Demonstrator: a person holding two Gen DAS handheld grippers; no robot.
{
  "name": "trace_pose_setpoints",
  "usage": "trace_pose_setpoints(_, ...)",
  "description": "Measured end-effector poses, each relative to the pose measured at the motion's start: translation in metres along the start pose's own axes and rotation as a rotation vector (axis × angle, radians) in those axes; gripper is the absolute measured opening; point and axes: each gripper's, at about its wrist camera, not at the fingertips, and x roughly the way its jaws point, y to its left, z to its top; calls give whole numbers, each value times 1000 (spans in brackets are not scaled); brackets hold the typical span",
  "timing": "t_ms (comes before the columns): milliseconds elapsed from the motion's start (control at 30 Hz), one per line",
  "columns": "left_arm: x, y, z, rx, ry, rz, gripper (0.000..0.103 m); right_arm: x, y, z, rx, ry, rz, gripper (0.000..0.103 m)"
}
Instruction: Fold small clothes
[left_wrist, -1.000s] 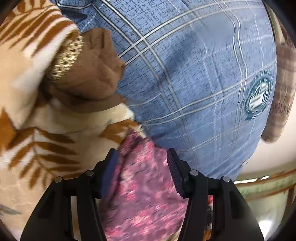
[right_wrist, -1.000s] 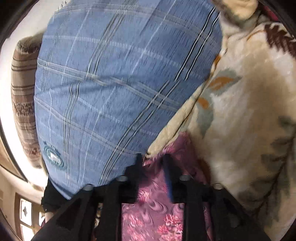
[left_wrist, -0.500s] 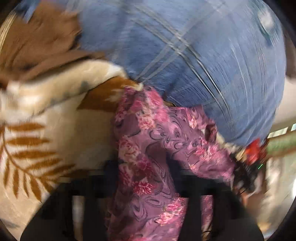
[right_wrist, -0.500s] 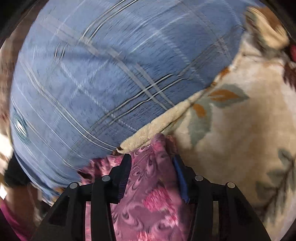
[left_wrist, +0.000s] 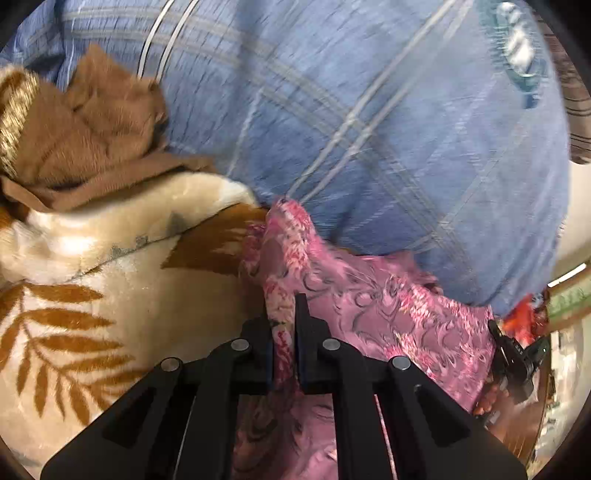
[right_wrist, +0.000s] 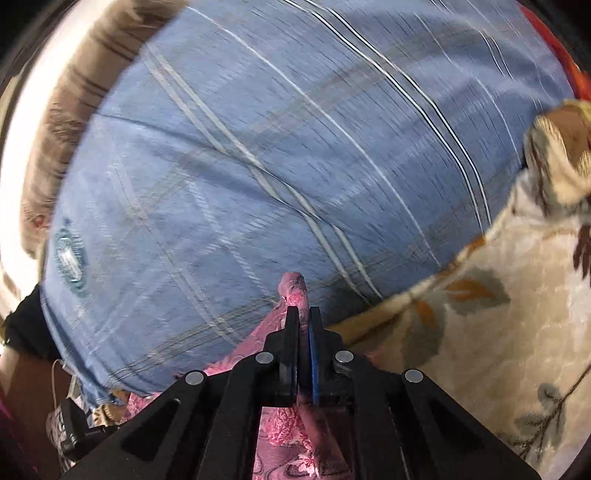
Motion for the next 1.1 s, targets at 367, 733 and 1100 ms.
trace_pose_setpoints(367, -53, -2, -13, 39, -61, -63, 14, -9, -13, -14, 26, 11, -58, 13)
trace_pose_setpoints(733, -30, -47, -59, 232, 19, 85, 20, -25, 14, -63, -117, 151, -38, 12)
trace_pose_setpoints(1100, -41, -65, -126, 267, 47, 71, 49, -41, 39, -122, -164, 239, -19, 23)
